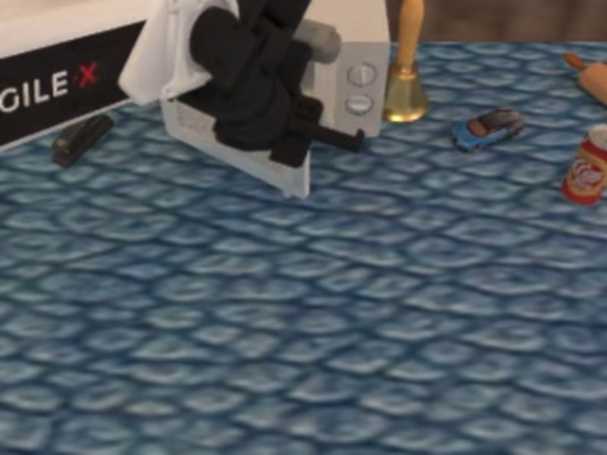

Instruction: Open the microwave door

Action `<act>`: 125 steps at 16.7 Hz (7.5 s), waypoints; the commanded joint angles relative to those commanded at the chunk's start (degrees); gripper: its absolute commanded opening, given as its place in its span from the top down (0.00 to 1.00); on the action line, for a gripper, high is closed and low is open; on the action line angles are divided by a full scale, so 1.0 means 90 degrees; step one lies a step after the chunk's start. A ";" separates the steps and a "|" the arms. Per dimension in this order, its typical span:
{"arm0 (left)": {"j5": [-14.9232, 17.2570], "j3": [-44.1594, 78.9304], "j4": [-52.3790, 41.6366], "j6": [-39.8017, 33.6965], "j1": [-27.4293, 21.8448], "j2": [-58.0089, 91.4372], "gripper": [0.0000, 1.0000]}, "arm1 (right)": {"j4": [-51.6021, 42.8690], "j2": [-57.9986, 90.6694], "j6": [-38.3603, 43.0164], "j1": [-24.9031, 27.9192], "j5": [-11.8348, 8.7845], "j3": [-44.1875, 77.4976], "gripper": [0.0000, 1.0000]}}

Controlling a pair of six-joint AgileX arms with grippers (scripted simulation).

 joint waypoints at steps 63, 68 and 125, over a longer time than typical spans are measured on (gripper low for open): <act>0.0636 -0.0769 0.0199 0.1035 0.0286 -0.0579 1.00 | 0.0000 0.0000 0.0000 0.0000 0.0000 0.0000 0.00; 0.0943 -0.1080 0.0227 0.1637 0.0516 -0.0849 1.00 | 0.0000 0.0000 0.0000 0.0000 0.0000 0.0000 0.00; 0.1438 -0.1421 0.0162 0.2515 0.0846 -0.1149 1.00 | 0.0000 0.0000 0.0000 0.0000 0.0000 0.0000 0.00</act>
